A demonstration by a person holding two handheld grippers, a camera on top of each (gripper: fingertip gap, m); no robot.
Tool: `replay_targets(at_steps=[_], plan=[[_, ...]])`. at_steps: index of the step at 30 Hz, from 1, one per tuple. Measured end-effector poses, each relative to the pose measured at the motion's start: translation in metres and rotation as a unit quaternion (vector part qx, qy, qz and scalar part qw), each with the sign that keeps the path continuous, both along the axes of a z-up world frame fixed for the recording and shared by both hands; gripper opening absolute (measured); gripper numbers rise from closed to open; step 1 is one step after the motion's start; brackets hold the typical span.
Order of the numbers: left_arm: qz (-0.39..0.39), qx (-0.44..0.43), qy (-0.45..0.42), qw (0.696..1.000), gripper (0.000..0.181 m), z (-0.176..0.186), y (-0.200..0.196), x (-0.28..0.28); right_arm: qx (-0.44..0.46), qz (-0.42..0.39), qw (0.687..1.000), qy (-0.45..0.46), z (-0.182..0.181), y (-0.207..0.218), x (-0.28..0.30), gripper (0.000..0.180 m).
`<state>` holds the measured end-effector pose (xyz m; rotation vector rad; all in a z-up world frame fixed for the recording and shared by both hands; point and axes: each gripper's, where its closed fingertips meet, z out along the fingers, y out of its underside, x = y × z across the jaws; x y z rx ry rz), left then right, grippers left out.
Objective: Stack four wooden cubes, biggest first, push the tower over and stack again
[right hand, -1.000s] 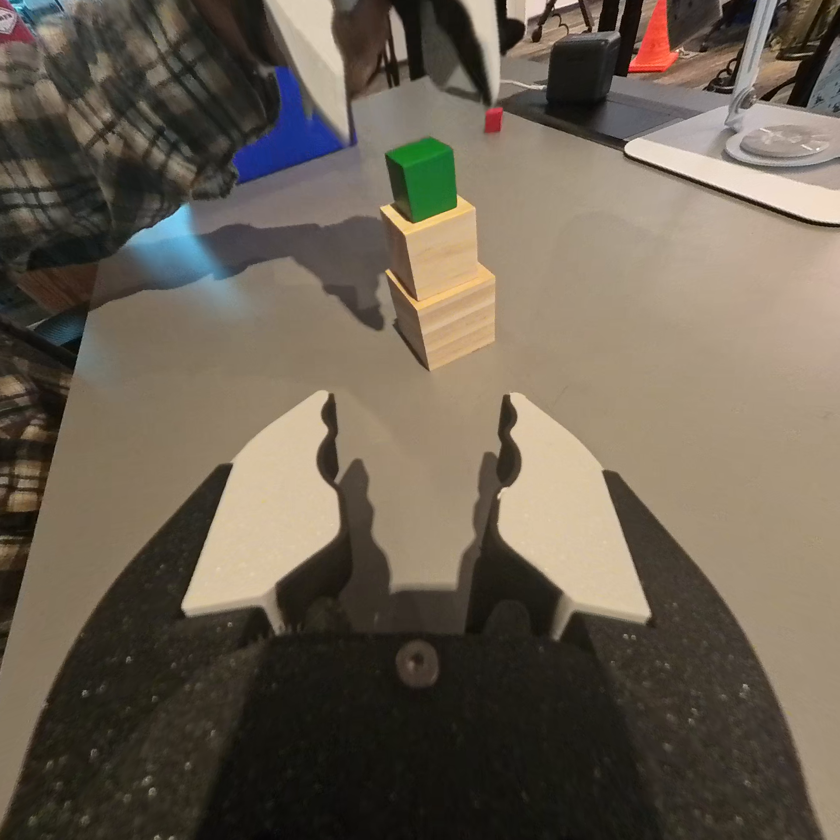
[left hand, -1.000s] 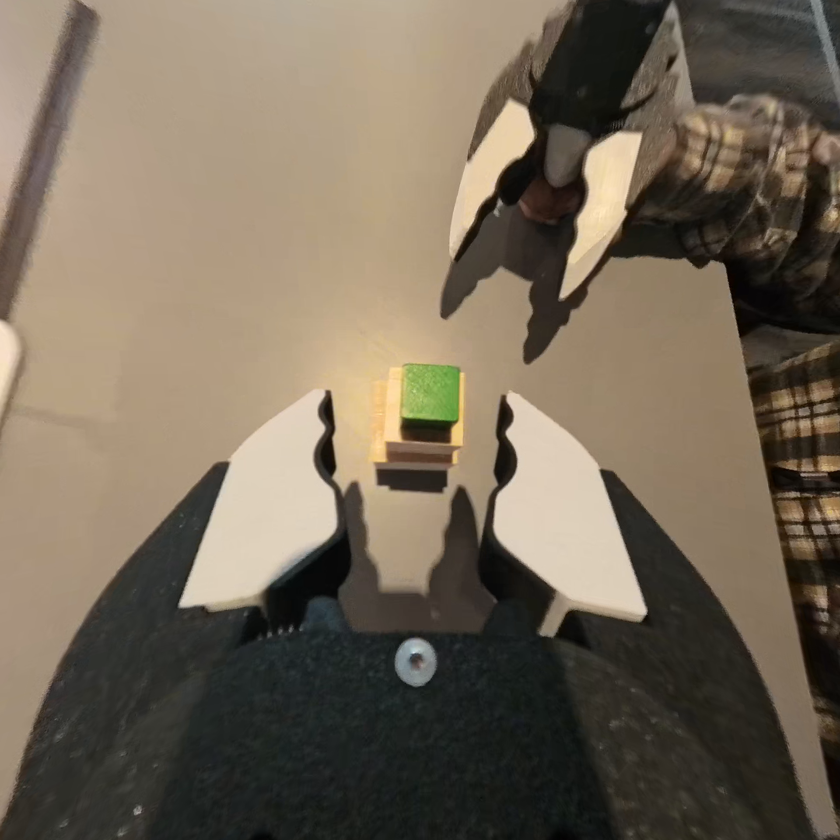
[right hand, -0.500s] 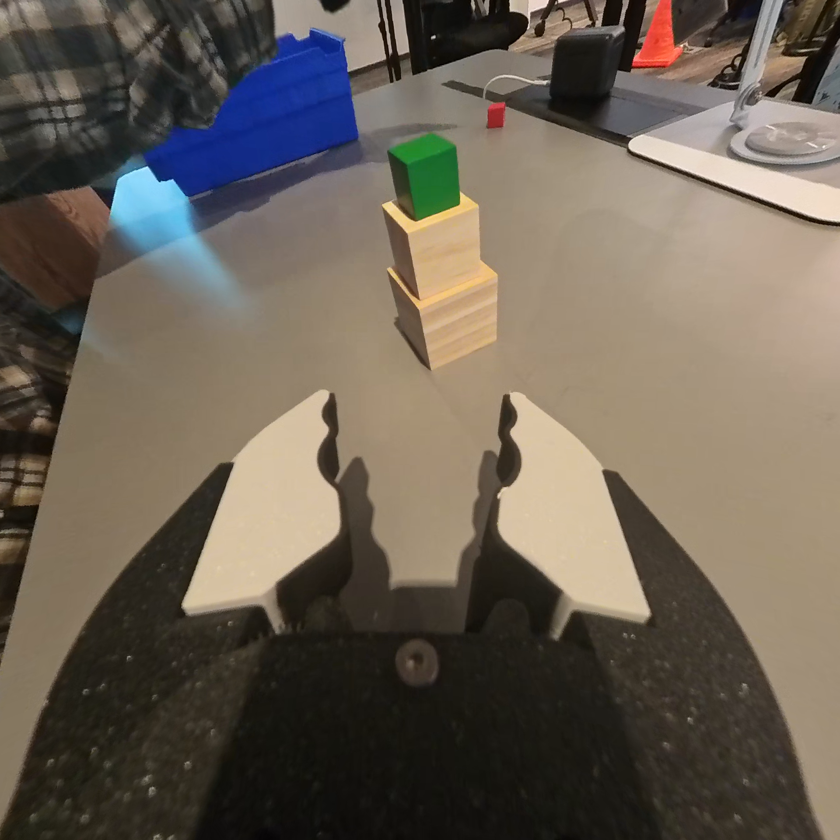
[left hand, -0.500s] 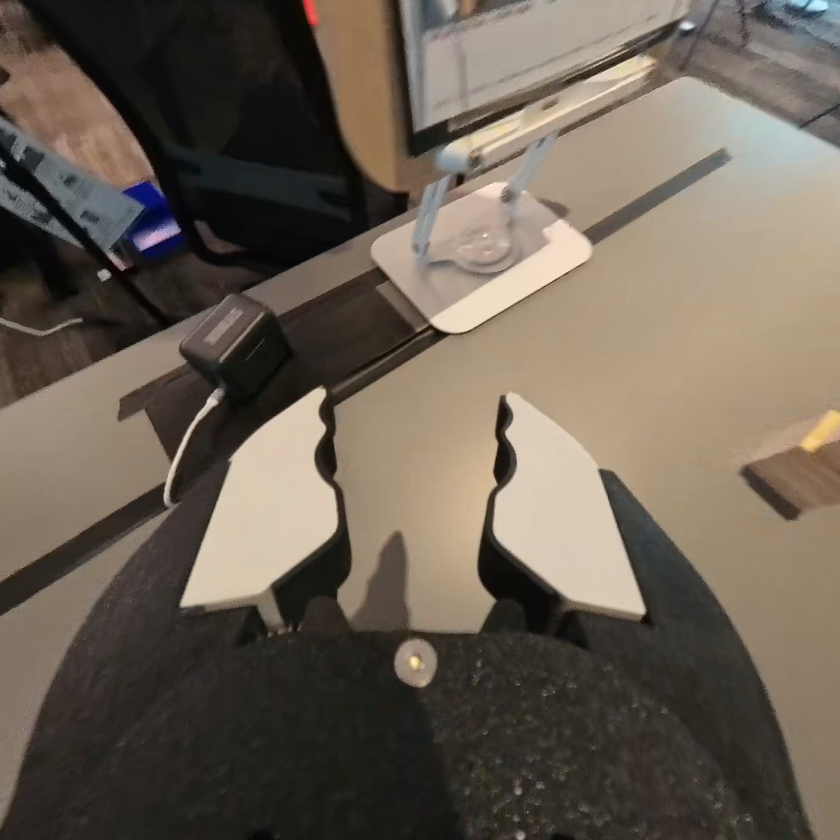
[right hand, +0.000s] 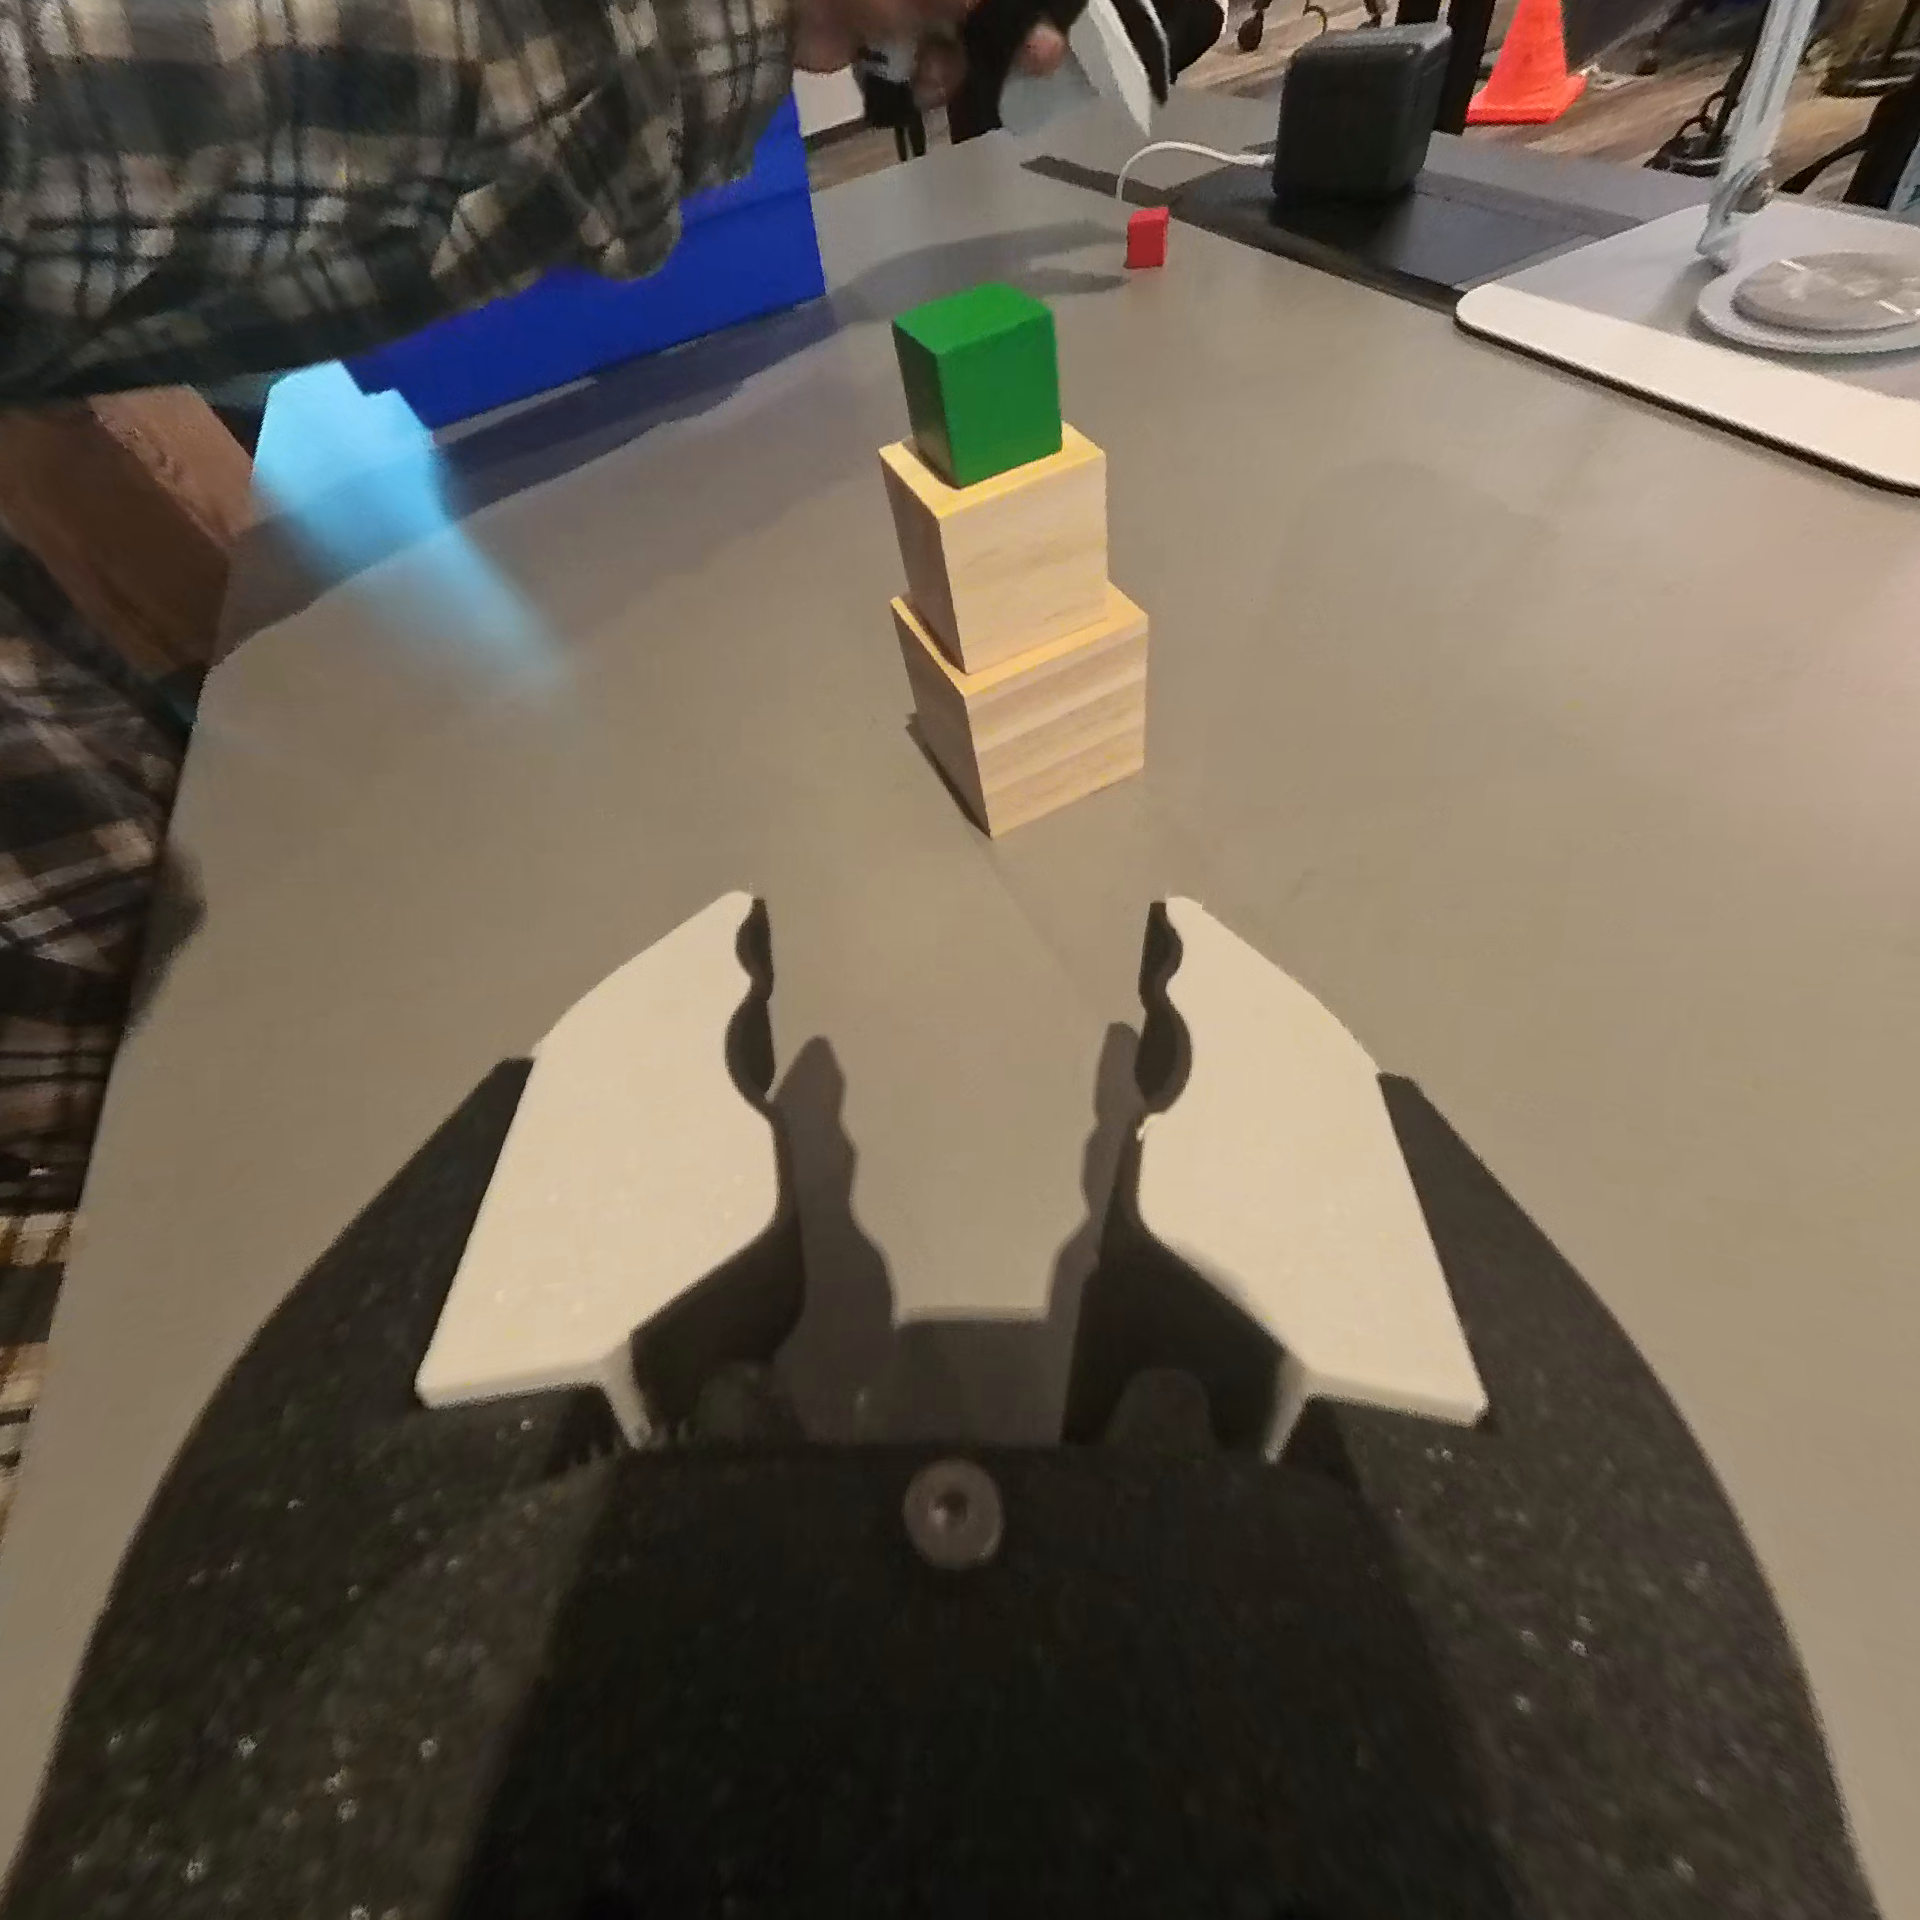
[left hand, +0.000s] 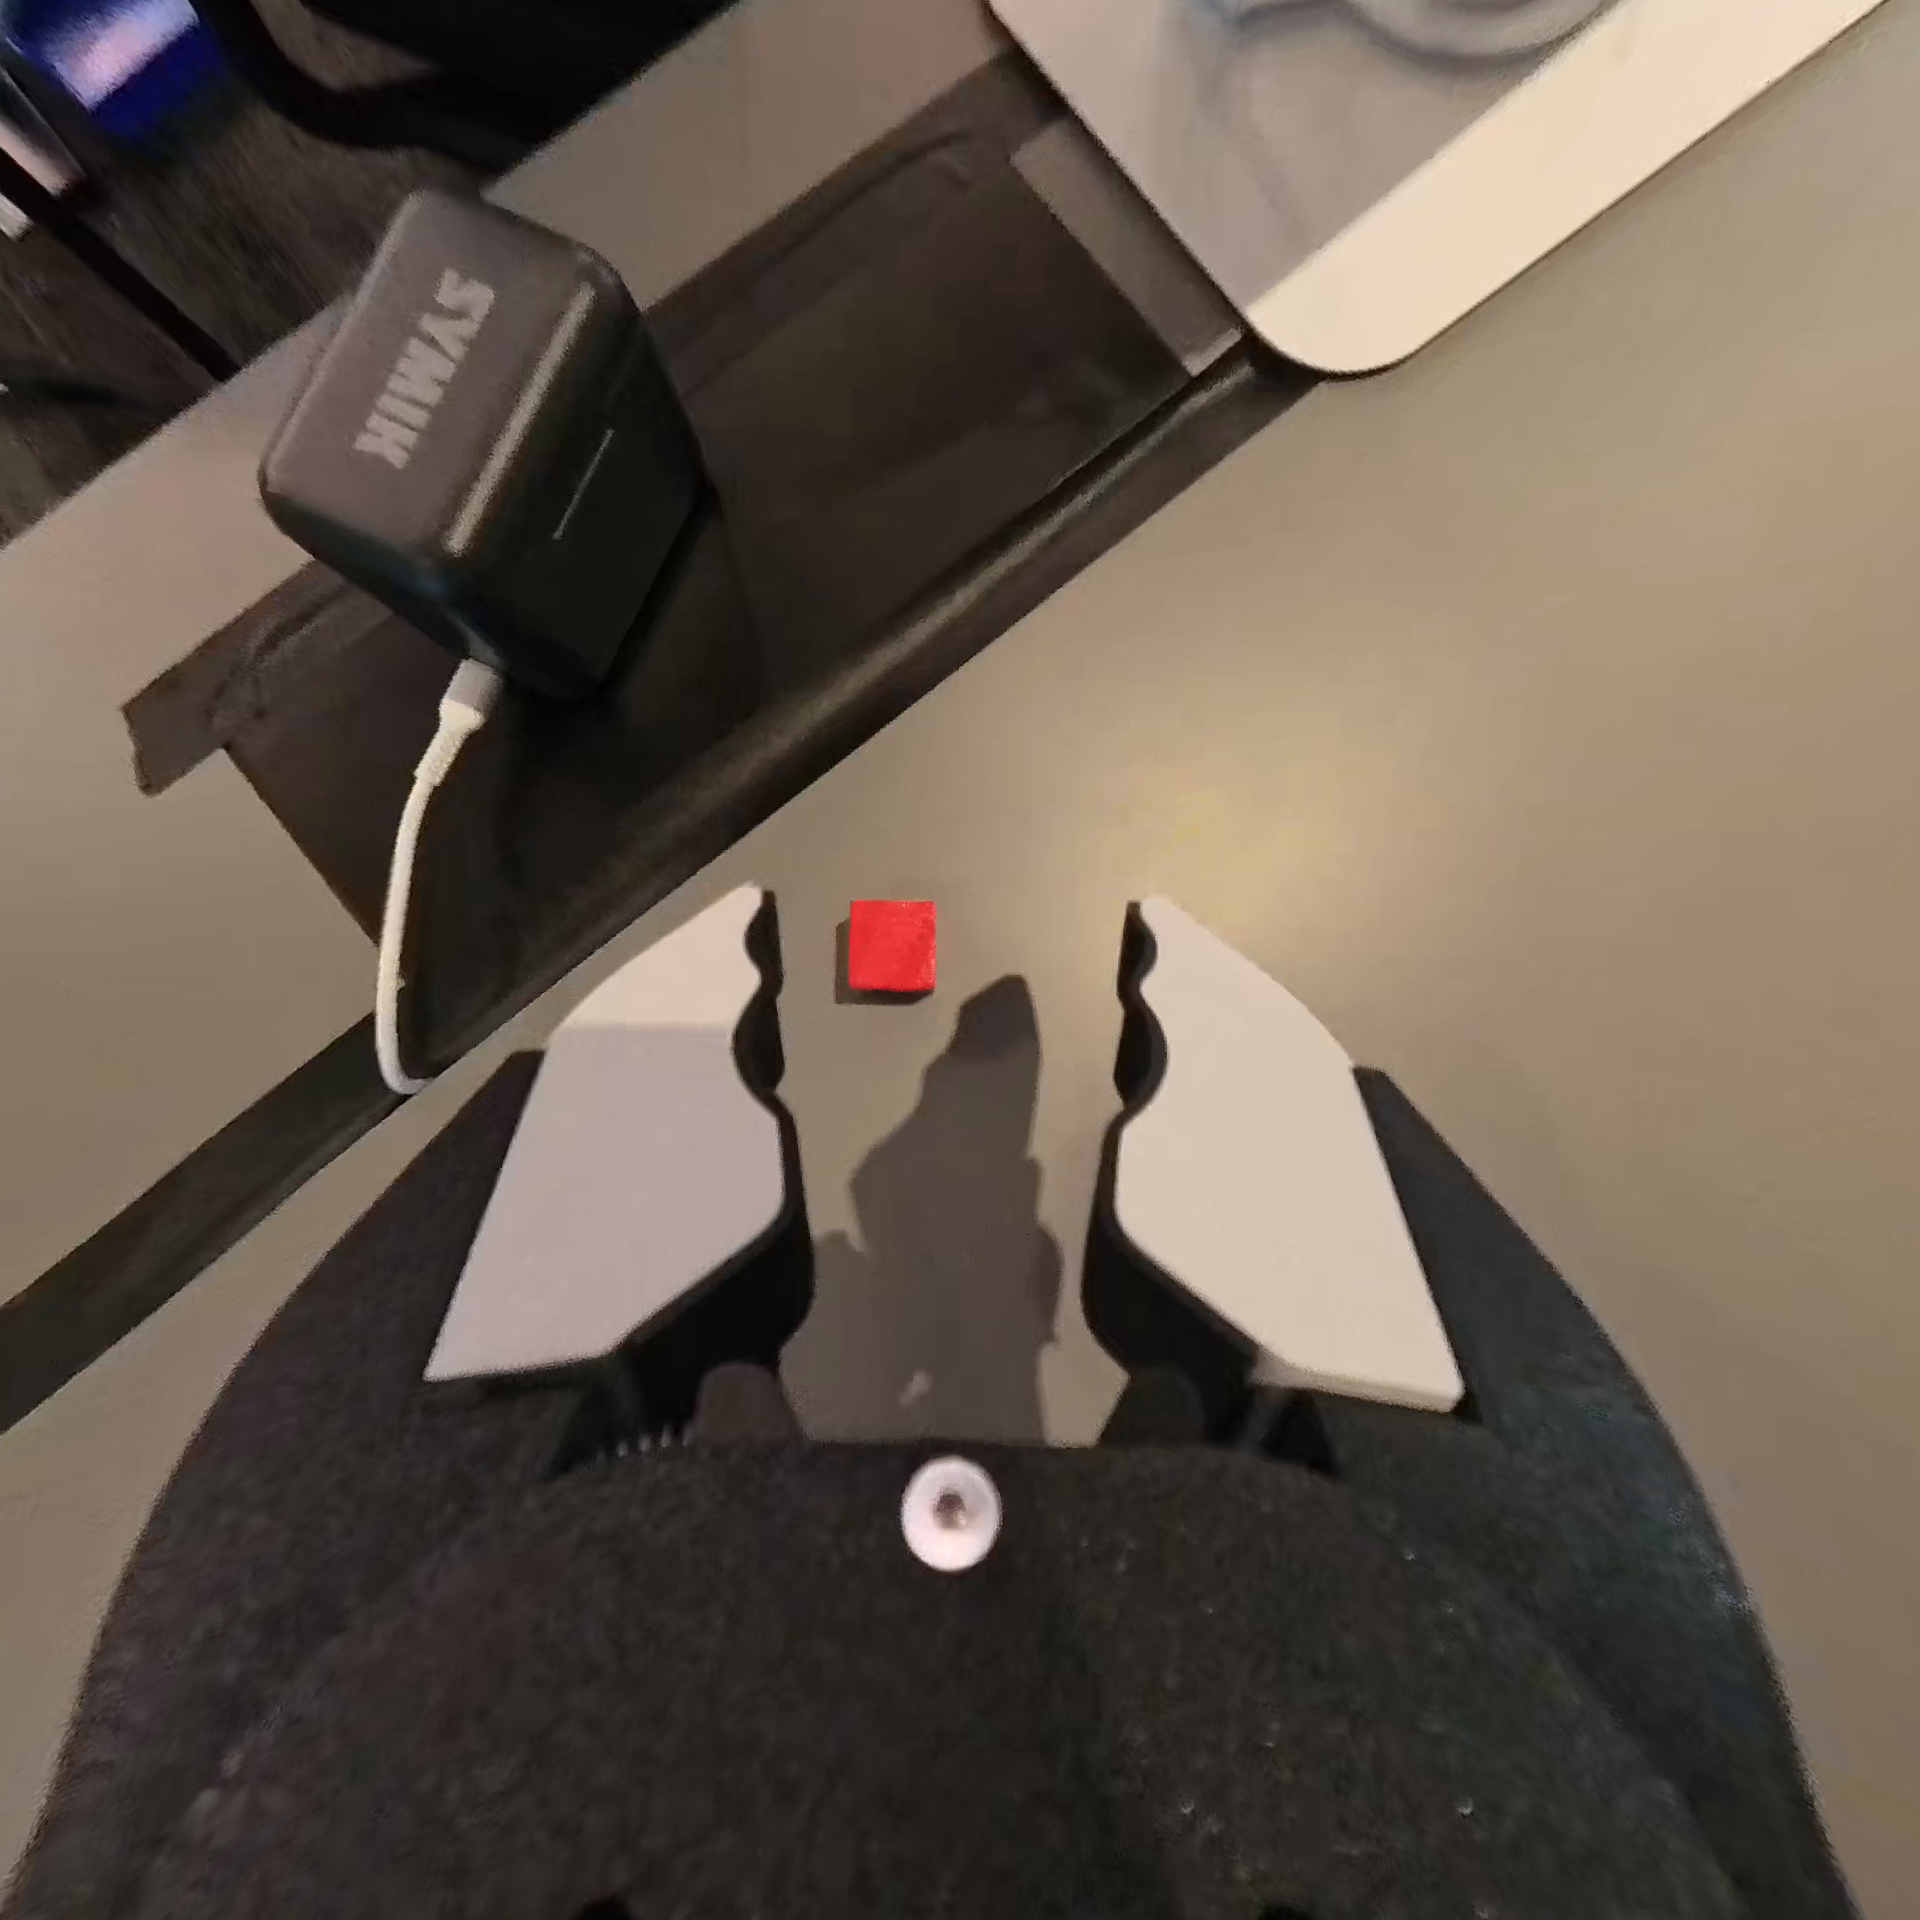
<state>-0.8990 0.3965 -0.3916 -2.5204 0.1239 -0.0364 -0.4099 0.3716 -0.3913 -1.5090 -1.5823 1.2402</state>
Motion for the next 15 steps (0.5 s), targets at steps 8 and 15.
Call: replay_targets(at_steps=[8,15], plan=[[-0.003,-0.071,0.008,0.997,0.061,-0.029,0.002,-0.012,-0.002,-0.001,1.0,0.0,0.0,0.001,0.0,0.068],[-0.009,-0.096,0.005,0.995,0.054,-0.041,-0.001,-0.016,-0.004,-0.002,1.0,0.0,0.0,0.001,0.0,0.068]])
